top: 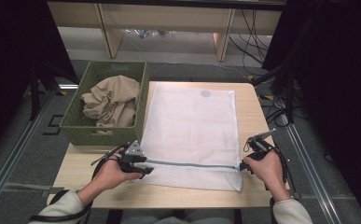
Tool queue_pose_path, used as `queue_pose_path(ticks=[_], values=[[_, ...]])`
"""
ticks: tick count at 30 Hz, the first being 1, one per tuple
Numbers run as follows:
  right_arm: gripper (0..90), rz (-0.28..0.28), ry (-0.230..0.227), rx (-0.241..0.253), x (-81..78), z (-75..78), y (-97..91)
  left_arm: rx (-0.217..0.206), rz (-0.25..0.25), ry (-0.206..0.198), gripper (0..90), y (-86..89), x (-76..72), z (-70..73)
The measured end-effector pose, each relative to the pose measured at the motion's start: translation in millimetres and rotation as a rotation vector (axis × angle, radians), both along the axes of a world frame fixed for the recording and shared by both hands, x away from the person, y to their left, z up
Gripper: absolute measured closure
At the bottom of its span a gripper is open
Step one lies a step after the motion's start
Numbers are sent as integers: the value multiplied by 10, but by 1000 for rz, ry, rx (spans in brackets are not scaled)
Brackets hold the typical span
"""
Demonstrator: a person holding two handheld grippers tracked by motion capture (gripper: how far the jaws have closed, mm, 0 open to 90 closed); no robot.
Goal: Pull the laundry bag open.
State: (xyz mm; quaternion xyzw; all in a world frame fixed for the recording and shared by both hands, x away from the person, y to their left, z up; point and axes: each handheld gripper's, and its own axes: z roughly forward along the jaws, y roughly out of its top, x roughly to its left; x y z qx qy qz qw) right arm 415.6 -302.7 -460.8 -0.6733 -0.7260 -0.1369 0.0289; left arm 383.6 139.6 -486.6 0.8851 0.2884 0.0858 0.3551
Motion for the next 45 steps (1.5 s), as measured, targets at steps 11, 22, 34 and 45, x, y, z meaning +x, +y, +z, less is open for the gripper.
queue_pose_path(ticks=[11,22,34,45], values=[[620,48,-8,-20,59,-77,97,10,-7,-6,467,-6,5,-1],[644,4,40,-21,67,-111,170,13,-13,-9,467,-11,7,-1],[764,62,44,-92,84,-112,221,22,-9,0,467,-17,-2,1],[826,47,7,-50,93,-152,208,18,-9,-3,467,-21,-3,-5]])
